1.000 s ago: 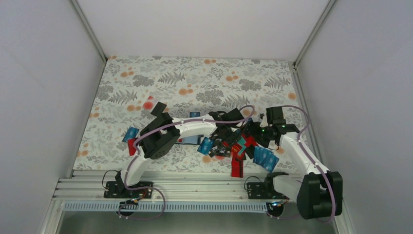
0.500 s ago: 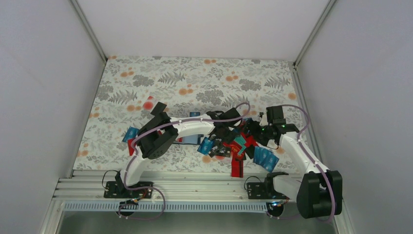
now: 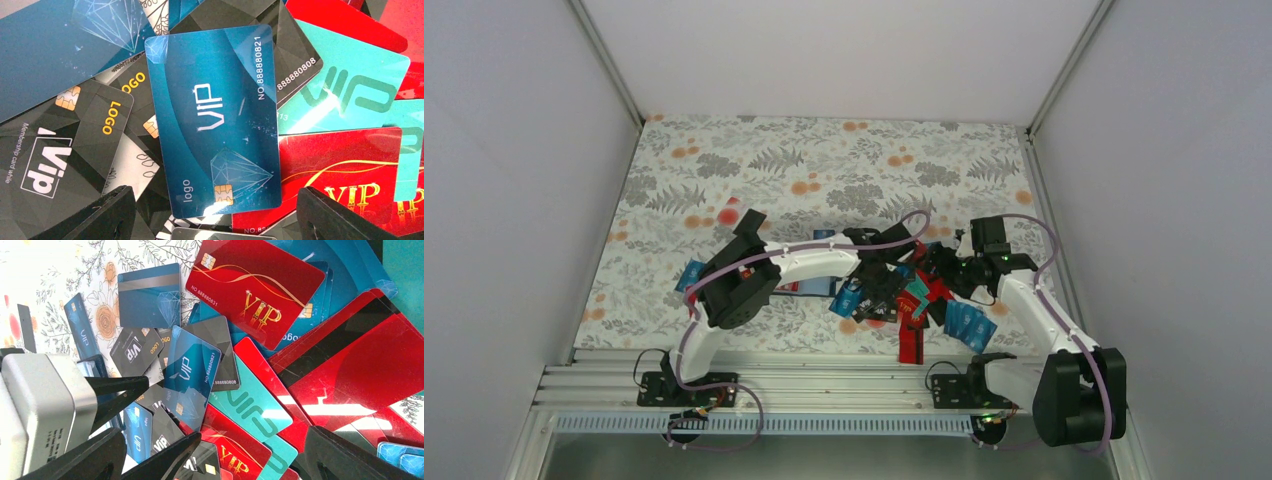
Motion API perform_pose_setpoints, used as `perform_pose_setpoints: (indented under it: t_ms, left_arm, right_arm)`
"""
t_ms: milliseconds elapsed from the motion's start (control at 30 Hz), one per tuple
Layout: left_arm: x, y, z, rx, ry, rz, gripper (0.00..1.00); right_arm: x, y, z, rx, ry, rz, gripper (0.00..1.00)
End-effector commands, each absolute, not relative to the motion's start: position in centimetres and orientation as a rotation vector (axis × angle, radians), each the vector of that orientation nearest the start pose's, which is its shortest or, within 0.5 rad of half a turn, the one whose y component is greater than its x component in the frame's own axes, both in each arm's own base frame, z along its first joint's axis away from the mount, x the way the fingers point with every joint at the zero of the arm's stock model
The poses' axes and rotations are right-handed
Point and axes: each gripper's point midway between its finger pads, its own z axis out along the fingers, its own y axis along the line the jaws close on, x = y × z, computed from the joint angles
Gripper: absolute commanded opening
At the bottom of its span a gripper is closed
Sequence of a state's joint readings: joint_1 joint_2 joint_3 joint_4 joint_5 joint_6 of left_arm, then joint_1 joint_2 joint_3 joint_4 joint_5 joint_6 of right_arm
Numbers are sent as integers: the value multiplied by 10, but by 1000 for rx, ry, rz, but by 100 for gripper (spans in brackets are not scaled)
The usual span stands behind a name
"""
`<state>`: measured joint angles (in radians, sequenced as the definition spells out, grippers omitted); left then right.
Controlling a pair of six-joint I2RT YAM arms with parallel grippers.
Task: Put the credit cards into the card holder
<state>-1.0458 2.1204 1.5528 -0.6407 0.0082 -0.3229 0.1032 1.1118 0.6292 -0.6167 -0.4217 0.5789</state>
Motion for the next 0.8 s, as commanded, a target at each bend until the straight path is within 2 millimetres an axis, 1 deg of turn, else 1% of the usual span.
perform_pose_setpoints:
  t_ms: [0, 300, 433, 533, 667, 767]
  left_arm:
    - [237, -418, 34, 996, 2677, -348, 80]
    - [237, -429, 19, 1031, 2680, -356, 80]
    - [238, -433, 15, 1045, 2676, -344, 78]
    - [239, -432, 8, 1050, 2682, -314, 74]
    - [240, -425, -5, 1049, 2701, -250, 67]
    - [242, -421, -8, 1034, 2707, -219, 61]
  right_arm:
    - [244, 97, 82, 510, 2688, 793, 90]
    - [243, 98, 82, 498, 2690, 799, 90]
    - [243, 98, 82, 496, 2691, 798, 90]
    - [243, 98, 81, 493, 2691, 801, 90]
    - [243, 98, 81, 490, 2693, 801, 90]
    - [243, 98, 80, 489, 2696, 800, 90]
